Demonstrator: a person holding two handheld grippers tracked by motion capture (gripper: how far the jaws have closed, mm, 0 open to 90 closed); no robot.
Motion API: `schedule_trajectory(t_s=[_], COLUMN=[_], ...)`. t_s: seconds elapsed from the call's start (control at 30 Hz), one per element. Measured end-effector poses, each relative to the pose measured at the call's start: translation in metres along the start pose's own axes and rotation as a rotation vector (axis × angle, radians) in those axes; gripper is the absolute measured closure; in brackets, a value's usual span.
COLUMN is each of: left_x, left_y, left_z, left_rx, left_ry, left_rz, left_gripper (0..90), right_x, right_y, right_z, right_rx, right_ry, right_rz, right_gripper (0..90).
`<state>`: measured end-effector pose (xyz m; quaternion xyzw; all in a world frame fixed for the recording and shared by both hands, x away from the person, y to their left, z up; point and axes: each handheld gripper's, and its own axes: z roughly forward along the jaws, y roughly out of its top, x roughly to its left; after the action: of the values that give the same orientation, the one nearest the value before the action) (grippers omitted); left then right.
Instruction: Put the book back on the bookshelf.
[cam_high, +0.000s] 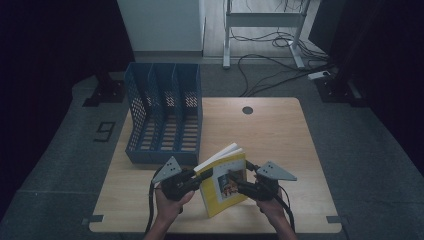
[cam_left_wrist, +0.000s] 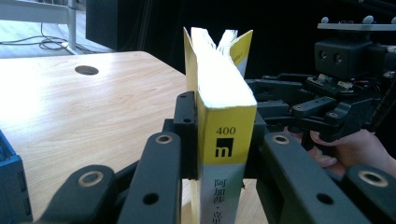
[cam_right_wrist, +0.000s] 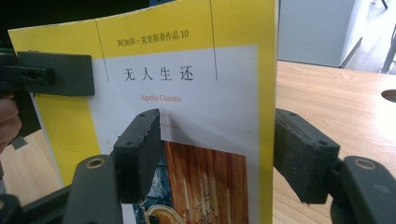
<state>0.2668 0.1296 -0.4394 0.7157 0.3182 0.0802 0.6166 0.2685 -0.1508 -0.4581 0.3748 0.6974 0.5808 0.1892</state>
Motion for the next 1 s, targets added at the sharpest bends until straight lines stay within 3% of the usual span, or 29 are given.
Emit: schedule_trajectory(t_s=[0.47,0.73,1.0], left_x=[0.013,0.022,0.024], left_y=[-0.007,0.0,0.003], left_z=[-0.01,-0.026,-0.036], left_rx=[-0.048,-0.104,-0.136], left_ry=[0.006,0.001,-0.004], left_rz=[-0.063,-0.103,-0.128], left_gripper=[75.6,75.5,75.5], right_x=[-0.001,-0.008,-0.007], right_y=[-0.011,-0.011,-0.013], right_z=[0.014,0.013,0.015], right_rx=[0.082,0.077,0.091], right_ry=[0.009,-0.005,0.003], right_rz=[-0.002,0.027,0.02], right_gripper=[33.7,33.7,34.0])
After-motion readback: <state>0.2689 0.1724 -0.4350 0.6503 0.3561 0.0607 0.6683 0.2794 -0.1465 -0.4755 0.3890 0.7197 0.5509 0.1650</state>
